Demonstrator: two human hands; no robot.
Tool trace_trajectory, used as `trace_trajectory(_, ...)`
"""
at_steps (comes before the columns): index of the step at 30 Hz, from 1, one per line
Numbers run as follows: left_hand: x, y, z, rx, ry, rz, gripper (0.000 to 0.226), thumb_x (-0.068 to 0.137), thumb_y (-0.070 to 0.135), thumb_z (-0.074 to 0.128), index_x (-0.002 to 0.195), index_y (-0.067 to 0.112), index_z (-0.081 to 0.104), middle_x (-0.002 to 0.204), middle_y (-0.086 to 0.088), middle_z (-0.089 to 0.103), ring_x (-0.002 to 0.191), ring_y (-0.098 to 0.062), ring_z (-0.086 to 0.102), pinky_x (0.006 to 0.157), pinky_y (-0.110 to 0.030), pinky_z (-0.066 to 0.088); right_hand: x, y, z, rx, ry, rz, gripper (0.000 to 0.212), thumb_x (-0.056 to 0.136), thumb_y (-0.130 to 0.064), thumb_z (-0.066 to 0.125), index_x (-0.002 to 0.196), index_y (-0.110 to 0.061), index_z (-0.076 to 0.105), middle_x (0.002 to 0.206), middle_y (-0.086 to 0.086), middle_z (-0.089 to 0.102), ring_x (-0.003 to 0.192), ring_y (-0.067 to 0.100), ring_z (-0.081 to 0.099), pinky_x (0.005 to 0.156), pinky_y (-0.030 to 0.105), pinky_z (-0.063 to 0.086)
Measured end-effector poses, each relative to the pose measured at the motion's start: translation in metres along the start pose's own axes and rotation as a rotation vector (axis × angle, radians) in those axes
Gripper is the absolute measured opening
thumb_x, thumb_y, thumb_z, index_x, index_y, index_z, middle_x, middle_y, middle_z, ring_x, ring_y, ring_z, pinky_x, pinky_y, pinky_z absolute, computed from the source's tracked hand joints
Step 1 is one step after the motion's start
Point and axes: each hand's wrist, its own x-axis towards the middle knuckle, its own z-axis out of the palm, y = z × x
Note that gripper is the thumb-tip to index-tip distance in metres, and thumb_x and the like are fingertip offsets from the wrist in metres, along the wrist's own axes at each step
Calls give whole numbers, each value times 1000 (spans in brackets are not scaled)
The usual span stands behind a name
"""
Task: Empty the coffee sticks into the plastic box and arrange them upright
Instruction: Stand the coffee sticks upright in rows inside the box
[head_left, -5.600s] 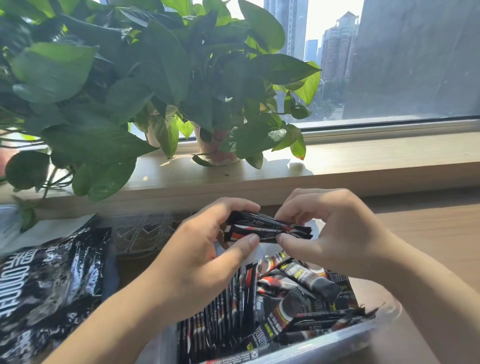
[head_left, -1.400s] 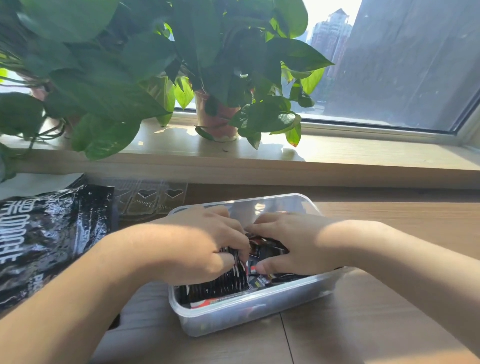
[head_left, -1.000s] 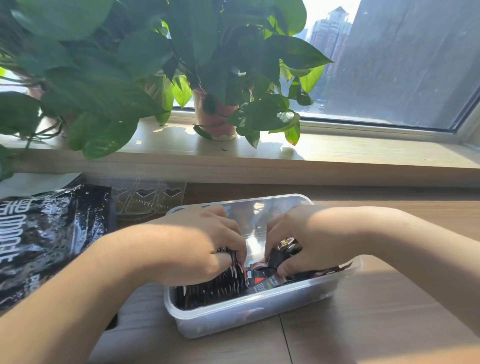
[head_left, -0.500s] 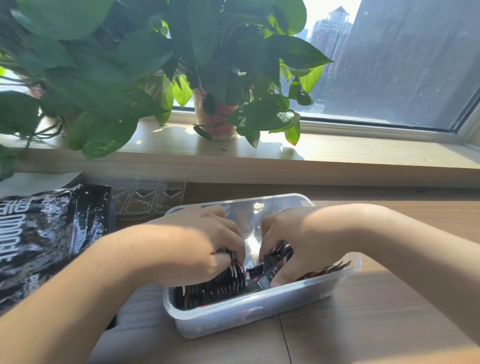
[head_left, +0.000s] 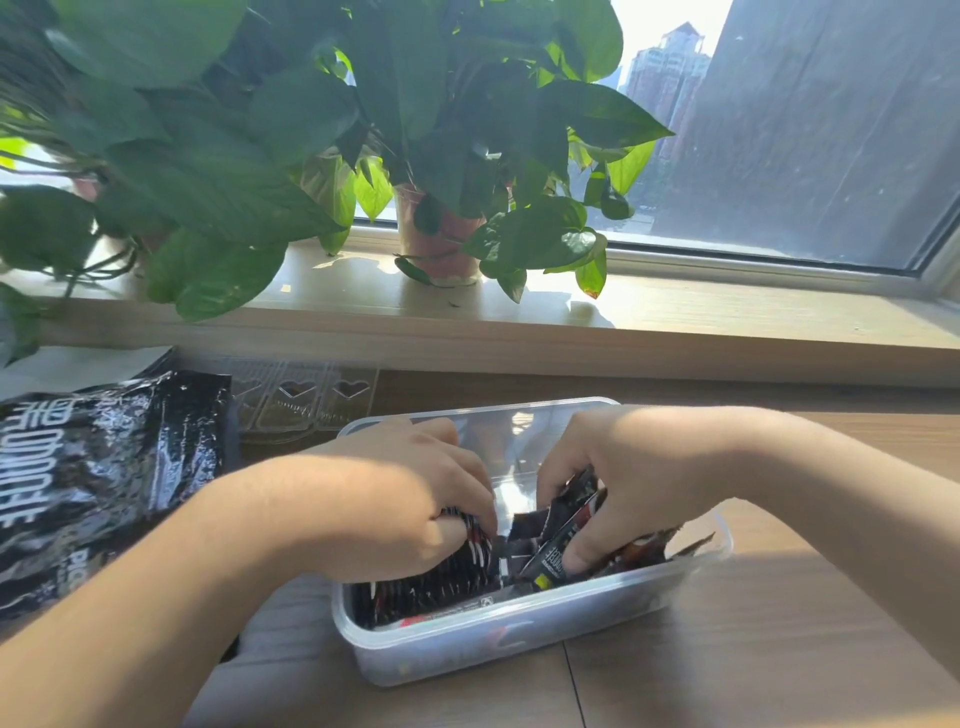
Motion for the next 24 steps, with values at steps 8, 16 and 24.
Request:
trace_trajectory(8,-2,-1,-1,-58,53,-15,60,70,54,25,121,48,58,134,36,46,118,10,31,108,-25,34,-6,14,5,34,267,-7,57,68,-53,86,120,-41,66,107,-27,65,99,-10,58,77,4,42)
trace_trajectory(16,-2,1,-1,-47,72,-9,55,74,53,30,121,49,59,132,38,45,115,13,29,97,-11,25,-13,16,2,-119,169,43,63,71,-59,81,128,-40,62,113,-23,61,99,4,58,76,19,45)
trace_trajectory(24,1,-2,3,-50,84,-22,59,69,54,26,119,56,57,129,41,45,109,18,26,92,-13,25,2,-2,1,-258,-31,-15,54,78,-56,77,127,-36,63,123,-14,49,101,7,46,81,25,37)
